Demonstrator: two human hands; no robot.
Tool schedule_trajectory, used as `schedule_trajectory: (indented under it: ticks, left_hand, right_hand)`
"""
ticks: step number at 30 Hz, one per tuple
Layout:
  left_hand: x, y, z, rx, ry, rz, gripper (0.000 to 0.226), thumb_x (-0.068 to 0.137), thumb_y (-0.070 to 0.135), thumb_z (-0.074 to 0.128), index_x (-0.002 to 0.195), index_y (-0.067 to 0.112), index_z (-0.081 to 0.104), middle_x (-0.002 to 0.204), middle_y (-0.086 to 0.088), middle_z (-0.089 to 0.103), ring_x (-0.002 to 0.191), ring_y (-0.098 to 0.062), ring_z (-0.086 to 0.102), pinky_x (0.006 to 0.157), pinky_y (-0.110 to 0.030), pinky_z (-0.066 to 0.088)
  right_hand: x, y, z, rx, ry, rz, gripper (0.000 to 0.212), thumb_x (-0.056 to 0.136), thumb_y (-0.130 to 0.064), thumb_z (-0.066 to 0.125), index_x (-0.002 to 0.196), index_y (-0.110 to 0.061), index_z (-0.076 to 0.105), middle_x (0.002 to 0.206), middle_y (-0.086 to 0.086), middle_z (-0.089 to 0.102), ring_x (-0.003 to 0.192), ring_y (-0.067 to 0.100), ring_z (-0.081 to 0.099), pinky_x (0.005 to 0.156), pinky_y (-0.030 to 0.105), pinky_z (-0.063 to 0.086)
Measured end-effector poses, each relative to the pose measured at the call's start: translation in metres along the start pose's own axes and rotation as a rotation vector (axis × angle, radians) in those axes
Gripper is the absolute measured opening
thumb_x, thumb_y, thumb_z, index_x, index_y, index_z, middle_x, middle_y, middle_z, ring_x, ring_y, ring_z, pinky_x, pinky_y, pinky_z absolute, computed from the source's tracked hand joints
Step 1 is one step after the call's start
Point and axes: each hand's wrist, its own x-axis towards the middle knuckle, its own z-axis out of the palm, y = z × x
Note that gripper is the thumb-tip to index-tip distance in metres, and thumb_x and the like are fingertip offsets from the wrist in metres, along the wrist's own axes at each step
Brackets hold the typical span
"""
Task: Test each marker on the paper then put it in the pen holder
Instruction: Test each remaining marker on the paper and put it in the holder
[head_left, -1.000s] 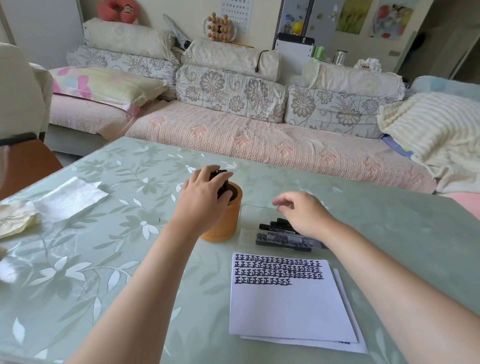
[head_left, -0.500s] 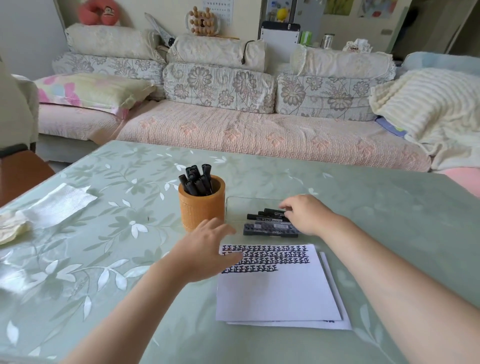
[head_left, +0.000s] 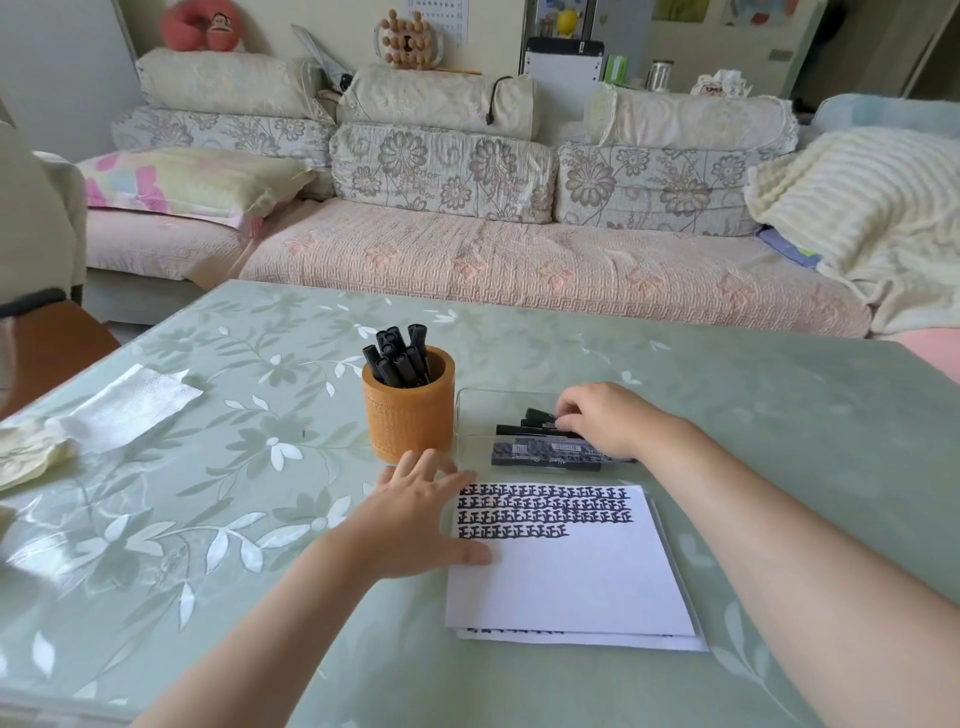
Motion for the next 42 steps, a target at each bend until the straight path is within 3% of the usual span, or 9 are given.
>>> schedule_trajectory:
  ticks: [7, 12, 17, 23, 27, 31, 34, 38, 42]
  left_hand:
    - [0.001, 0.001, -0.007, -0.095, 0.122, -0.035, 0.07, 0.086, 0.07, 0.045, 0.145, 0.034, 0.035, 0.135, 0.014, 0.04, 0.125, -0.01, 0.034, 0.104, -0.031, 0.035]
    - [-0.001, 0.01, -0.017, -0.261, 0.414, -0.002, 0.041, 0.092, 0.039, 0.058, 0.13, 0.025, 0.052, 0.115, 0.01, 0.055, 0.107, -0.011, 0.056, 0.086, -0.029, 0.049]
    - [-0.01, 0.023, -0.022, -0.271, 0.509, 0.089, 0.04, 0.092, 0.032, 0.059, 0.131, 0.028, 0.053, 0.119, 0.01, 0.052, 0.107, -0.007, 0.052, 0.085, -0.025, 0.046]
    - [-0.014, 0.033, -0.027, -0.301, 0.604, 0.1, 0.021, 0.088, 0.02, 0.067, 0.107, 0.027, 0.07, 0.088, 0.016, 0.057, 0.089, -0.009, 0.05, 0.073, -0.024, 0.044]
    - [-0.019, 0.037, -0.029, -0.298, 0.611, 0.066, 0.018, 0.088, 0.022, 0.066, 0.104, 0.028, 0.071, 0.085, 0.017, 0.056, 0.087, -0.008, 0.049, 0.07, -0.024, 0.043]
    - [-0.025, 0.047, -0.025, -0.337, 0.582, 0.059, 0.014, 0.088, 0.024, 0.065, 0.101, 0.027, 0.069, 0.085, 0.016, 0.06, 0.084, -0.009, 0.053, 0.071, -0.025, 0.044]
    - [-0.03, 0.061, -0.021, -0.336, 0.508, 0.112, 0.007, 0.089, 0.034, 0.065, 0.088, 0.029, 0.069, 0.082, 0.016, 0.059, 0.083, -0.009, 0.051, 0.068, -0.028, 0.044]
    - [-0.034, 0.078, -0.019, -0.339, 0.359, 0.13, 0.021, 0.091, 0.048, 0.055, 0.085, 0.032, 0.067, 0.081, 0.017, 0.054, 0.077, -0.004, 0.049, 0.065, -0.026, 0.041]
    - [-0.031, 0.073, -0.021, -0.306, 0.49, -0.02, 0.033, 0.091, 0.052, 0.049, 0.081, 0.028, 0.068, 0.081, 0.013, 0.058, 0.074, -0.007, 0.055, 0.062, -0.028, 0.044]
  right_hand:
    - [-0.023, -0.029, -0.01, -0.016, 0.16, -0.152, 0.021, 0.101, -0.038, 0.042, 0.112, -0.03, 0.058, 0.11, -0.007, 0.063, 0.099, 0.019, 0.057, 0.078, 0.034, 0.041]
    - [-0.051, -0.045, -0.009, 0.085, 0.092, -0.184, 0.018, 0.093, -0.035, 0.055, 0.104, -0.033, 0.068, 0.097, -0.011, 0.065, 0.092, 0.012, 0.06, 0.079, 0.03, 0.047]
    - [-0.068, -0.054, 0.0, 0.274, 0.045, -0.181, 0.028, 0.083, -0.022, 0.063, 0.107, -0.036, 0.068, 0.1, -0.015, 0.067, 0.093, 0.005, 0.062, 0.083, 0.022, 0.049]
    - [-0.085, -0.06, 0.004, 0.49, 0.086, -0.169, 0.029, 0.074, -0.014, 0.068, 0.093, -0.034, 0.059, 0.086, -0.011, 0.063, 0.068, -0.003, 0.053, 0.07, 0.022, 0.046]
    - [-0.092, -0.055, 0.008, 0.553, 0.132, -0.1, 0.023, 0.071, -0.015, 0.072, 0.083, -0.034, 0.066, 0.08, -0.011, 0.067, 0.07, 0.009, 0.06, 0.067, 0.03, 0.052]
    - [-0.105, -0.057, 0.004, 0.908, 0.166, -0.049, 0.014, 0.076, -0.01, 0.08, 0.081, -0.02, 0.073, 0.065, -0.007, 0.065, 0.055, 0.008, 0.053, 0.055, 0.019, 0.042]
    - [-0.112, -0.061, 0.004, 1.185, 0.14, -0.067, 0.008, 0.08, -0.006, 0.077, 0.083, -0.01, 0.072, 0.058, -0.006, 0.062, 0.05, 0.01, 0.049, 0.048, 0.022, 0.038]
    - [-0.115, -0.064, 0.011, 1.257, 0.117, -0.06, 0.008, 0.094, -0.016, 0.064, 0.092, -0.009, 0.068, 0.077, 0.0, 0.072, 0.07, 0.017, 0.065, 0.065, 0.031, 0.055]
    - [-0.114, -0.059, 0.015, 1.102, 0.12, -0.063, 0.017, 0.102, -0.017, 0.05, 0.102, -0.005, 0.061, 0.073, 0.001, 0.059, 0.054, 0.021, 0.056, 0.053, 0.03, 0.049]
